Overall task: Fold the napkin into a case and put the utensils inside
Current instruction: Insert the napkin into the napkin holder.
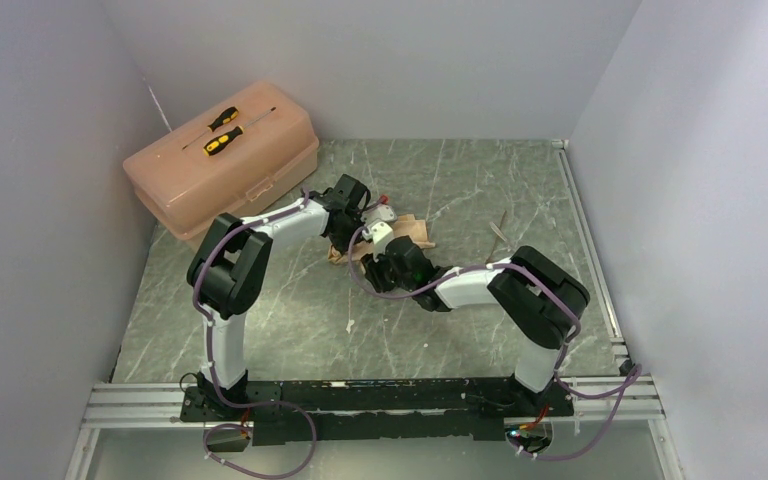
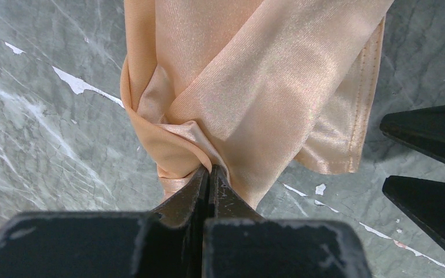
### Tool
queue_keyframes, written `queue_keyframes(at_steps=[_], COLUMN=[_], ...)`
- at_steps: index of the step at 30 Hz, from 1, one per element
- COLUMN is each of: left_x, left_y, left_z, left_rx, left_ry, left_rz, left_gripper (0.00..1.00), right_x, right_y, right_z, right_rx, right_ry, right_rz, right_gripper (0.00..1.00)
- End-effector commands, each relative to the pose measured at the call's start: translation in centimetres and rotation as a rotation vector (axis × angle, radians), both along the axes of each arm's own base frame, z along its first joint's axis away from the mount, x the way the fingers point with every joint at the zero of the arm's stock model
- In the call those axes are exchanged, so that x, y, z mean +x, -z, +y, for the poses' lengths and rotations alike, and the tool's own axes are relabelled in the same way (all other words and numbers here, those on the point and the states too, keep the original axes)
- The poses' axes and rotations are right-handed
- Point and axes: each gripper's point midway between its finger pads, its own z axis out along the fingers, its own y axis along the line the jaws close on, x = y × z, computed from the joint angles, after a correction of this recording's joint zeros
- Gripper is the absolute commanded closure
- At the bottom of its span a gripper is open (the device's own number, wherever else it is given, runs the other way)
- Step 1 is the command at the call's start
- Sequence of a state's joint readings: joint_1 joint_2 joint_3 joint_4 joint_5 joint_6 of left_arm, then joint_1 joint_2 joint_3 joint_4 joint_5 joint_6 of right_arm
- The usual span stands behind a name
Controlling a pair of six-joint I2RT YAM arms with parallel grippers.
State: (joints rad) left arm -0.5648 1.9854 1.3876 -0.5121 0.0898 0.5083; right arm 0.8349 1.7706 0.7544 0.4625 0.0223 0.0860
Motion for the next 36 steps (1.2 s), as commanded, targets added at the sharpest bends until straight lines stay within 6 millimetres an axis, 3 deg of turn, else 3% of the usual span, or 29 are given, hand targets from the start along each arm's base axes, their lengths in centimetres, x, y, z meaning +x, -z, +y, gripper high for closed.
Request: queue_keyframes(at_steps=[1,6,16,20,25,30,36], left_x=[-2.7,-2.7,-2.8,-2.8,-2.8,-2.7,-2.6], left_y=[2.8,2.8,3.0,2.9,3.0,2.8,2.6], left_z=[1.4,1.2,1.2,1.0,1.1,1.0,0.9], left_rx=[0.038,0.035,0.034,0.030,0.033,0.024,0.018], left_ry=[-0.015,-0.012,-0.009,-0.010,-0.005,-0.009,-0.018], left_rz=[0.128,0.138,0.145,0.146,0.141,0.139,0.133], left_gripper=[0.97,0.97,0.97,0.97,0.97,0.97,0.97], right_x=[1.4,2.0,2.9,3.1,2.1,0.5,-0.5], right_y=[-3.1,-1.5,-0.4,1.2,3.0,3.7,2.0], right_z=[0.5,-0.2,1.2,1.5,1.5,1.9,3.8], right_rx=[0.041,-0.054,-0.103,-0.132,-0.139,-0.101,-0.001], right_ry=[0.011,0.001,-0.026,-0.020,-0.033,-0.068,-0.135], right_rz=[-0.097,-0.112,-0.123,-0.079,-0.003,0.070,0.094], right_gripper=[0.58,0.56,0.54,0.55,0.70,1.00,1.00])
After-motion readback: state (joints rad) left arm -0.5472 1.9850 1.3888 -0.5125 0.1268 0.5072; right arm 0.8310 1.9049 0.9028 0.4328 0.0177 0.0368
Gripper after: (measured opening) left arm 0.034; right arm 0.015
